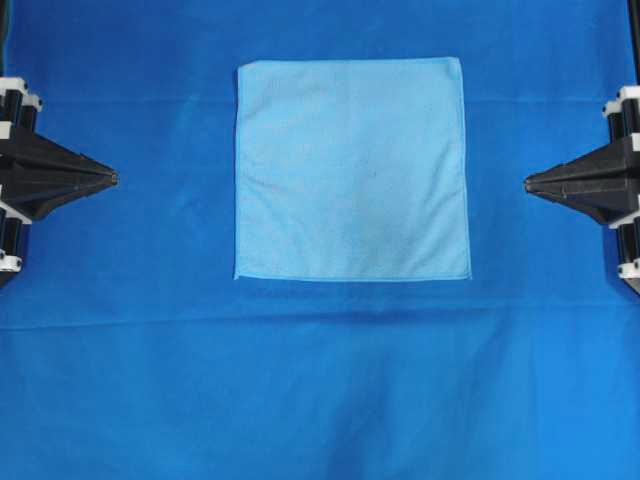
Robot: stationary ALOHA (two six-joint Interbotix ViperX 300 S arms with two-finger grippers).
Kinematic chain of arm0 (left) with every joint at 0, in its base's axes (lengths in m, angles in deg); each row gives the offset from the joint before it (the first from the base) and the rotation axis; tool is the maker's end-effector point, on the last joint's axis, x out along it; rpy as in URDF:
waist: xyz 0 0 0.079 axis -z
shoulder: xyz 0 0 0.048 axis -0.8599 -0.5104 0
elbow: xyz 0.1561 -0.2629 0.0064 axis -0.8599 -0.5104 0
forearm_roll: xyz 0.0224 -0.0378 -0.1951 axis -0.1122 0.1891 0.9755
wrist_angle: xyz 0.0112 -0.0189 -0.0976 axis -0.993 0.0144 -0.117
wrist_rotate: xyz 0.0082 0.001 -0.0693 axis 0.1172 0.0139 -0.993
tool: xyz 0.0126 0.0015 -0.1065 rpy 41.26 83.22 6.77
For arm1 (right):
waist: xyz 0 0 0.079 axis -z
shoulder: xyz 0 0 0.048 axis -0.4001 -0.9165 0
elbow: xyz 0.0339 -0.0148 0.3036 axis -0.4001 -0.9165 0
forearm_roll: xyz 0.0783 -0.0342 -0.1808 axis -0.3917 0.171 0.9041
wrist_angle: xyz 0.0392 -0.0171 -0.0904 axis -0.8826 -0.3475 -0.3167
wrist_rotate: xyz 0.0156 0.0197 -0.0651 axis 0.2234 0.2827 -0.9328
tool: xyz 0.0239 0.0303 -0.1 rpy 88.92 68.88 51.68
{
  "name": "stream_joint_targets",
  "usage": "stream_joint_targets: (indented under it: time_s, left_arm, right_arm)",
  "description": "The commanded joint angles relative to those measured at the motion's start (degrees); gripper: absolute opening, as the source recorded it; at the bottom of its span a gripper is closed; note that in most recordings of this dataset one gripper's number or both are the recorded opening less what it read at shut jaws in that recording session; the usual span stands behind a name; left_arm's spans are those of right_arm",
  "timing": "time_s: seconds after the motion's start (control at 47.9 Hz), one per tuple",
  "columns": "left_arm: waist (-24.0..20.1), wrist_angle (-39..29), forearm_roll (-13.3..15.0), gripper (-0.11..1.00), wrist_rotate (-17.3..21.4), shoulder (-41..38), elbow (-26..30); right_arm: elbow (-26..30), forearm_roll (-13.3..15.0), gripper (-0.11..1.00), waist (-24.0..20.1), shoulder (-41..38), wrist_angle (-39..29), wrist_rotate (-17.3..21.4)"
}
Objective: Fold the light blue towel.
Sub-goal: 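Move both grippers to the towel's two far corners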
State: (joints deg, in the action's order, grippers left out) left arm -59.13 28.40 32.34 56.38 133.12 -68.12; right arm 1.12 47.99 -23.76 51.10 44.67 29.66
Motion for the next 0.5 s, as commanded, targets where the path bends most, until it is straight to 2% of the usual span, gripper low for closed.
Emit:
stream_joint_targets:
  time_s: [0.0, 0.084, 0.188, 0.48]
  left_arm:
    - [-0.1, -0.4, 1.0, 0.0, -0.4, -1.8, 1.3]
    - [-0.3, 0.0, 1.0, 0.0, 0.1, -3.2, 1.6]
    - [-1.8, 1.8, 1.1, 0.0, 0.4, -6.2, 1.7]
    - [-11.7, 4.1, 1.2, 0.0, -0.9, -18.3, 3.5]
  right_arm:
    - [1.8, -0.1, 0.0, 0.2, -0.7, 0.2, 0.4]
    - [2.2, -0.2, 0.0, 1.0, -1.1, -1.8, 0.5]
    - [2.7, -0.5, 0.0, 4.2, -2.2, -5.3, 1.1]
    - [3.4, -0.7, 0.0, 17.1, -8.6, -9.8, 2.6]
